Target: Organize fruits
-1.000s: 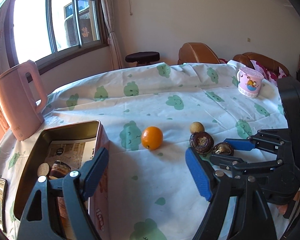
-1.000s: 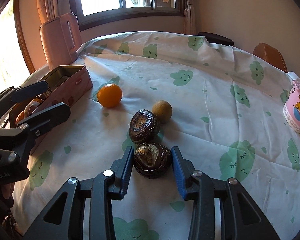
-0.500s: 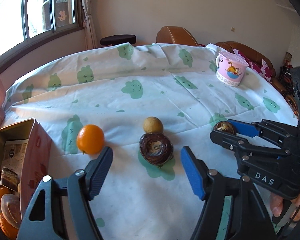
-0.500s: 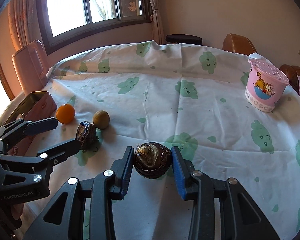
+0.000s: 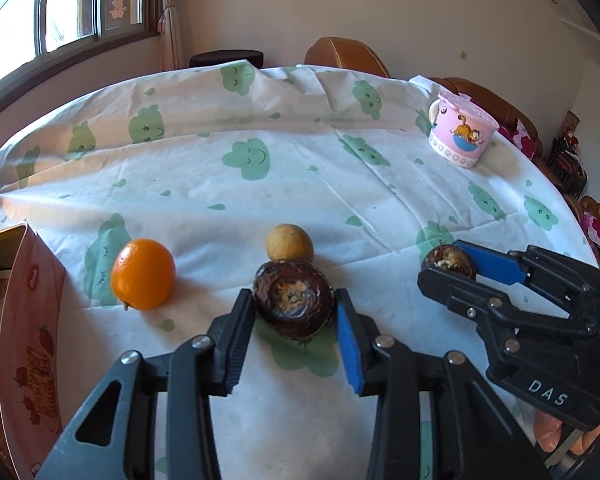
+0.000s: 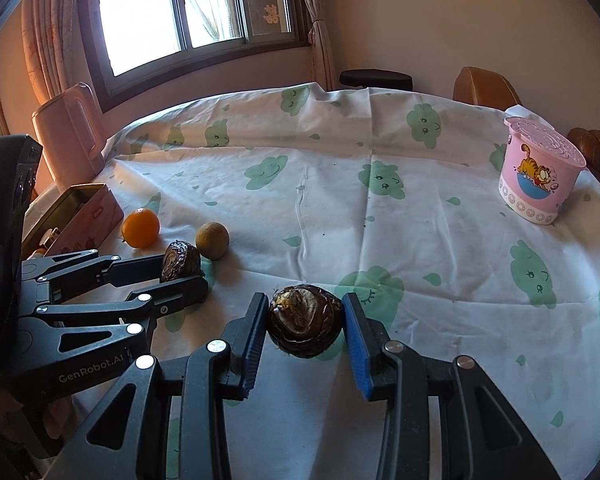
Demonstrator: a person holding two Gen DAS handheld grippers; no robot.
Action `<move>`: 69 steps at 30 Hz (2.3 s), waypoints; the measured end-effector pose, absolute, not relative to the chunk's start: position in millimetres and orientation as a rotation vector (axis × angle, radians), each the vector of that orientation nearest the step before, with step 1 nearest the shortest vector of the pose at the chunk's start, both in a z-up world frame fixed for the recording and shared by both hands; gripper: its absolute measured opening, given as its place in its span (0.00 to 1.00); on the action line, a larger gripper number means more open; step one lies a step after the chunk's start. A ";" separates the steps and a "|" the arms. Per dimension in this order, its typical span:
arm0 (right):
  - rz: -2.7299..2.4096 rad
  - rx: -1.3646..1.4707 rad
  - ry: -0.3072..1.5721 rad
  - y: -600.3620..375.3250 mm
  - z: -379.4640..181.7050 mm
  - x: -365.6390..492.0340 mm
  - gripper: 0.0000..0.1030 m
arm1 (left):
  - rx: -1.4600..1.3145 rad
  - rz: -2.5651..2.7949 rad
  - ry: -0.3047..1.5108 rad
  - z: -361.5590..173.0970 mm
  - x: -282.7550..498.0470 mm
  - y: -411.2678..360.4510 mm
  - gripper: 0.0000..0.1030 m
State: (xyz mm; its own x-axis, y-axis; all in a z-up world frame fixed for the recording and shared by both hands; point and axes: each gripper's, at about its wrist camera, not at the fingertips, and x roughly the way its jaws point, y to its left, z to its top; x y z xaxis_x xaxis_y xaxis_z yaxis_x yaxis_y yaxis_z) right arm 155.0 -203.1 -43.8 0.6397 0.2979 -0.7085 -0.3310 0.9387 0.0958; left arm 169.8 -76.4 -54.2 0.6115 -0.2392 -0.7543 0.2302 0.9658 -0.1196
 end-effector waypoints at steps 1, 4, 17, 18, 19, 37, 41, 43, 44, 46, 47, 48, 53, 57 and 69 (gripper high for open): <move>0.361 -0.044 0.793 -203.2 -43.0 154.2 0.39 | -0.006 -0.267 0.863 -52.3 168.7 -76.4 0.40; 0.364 -0.053 0.777 -202.2 -41.2 151.9 0.39 | 0.020 -0.259 0.832 -47.8 163.9 -79.7 0.40; 0.378 -0.074 0.706 -199.1 -32.3 139.8 0.39 | 0.055 -0.235 0.756 -37.1 153.8 -81.9 0.40; 0.378 -0.075 0.703 -199.0 -31.8 139.4 0.39 | 0.056 -0.233 0.753 -36.7 153.2 -81.8 0.40; 0.377 -0.076 0.700 -199.1 -31.5 139.2 0.39 | 0.056 -0.231 0.748 -36.2 152.6 -82.0 0.40; 0.377 -0.094 0.616 -198.3 -23.2 126.1 0.39 | 0.058 -0.201 0.680 -27.9 142.4 -79.5 0.40; 0.378 -0.090 0.599 -199.8 -21.3 123.2 0.39 | 0.057 -0.195 0.660 -25.7 139.3 -78.5 0.40; 0.377 -0.089 0.593 -199.8 -20.6 122.7 0.39 | 0.058 -0.192 0.648 -24.4 137.3 -78.3 0.40; 0.377 -0.088 0.590 -200.1 -20.4 122.5 0.39 | 0.059 -0.191 0.643 -23.8 136.6 -78.4 0.40; 0.377 -0.086 0.584 -200.3 -19.6 121.5 0.39 | 0.060 -0.187 0.633 -22.8 135.3 -78.2 0.40; 0.377 -0.085 0.580 -200.8 -19.2 120.5 0.39 | 0.060 -0.185 0.629 -22.4 134.6 -78.0 0.40; 0.376 -0.084 0.576 -201.0 -18.7 120.0 0.39 | 0.059 -0.184 0.625 -22.0 134.3 -77.8 0.40; 0.375 -0.079 0.560 -202.5 -16.6 117.3 0.39 | 0.057 -0.177 0.608 -20.1 131.3 -76.8 0.40; 0.374 -0.077 0.552 -203.3 -15.8 115.9 0.39 | 0.057 -0.173 0.596 -18.7 129.6 -76.7 0.40; 0.370 -0.066 0.514 -206.9 -12.0 110.3 0.39 | 0.051 -0.163 0.564 -15.5 124.9 -74.5 0.40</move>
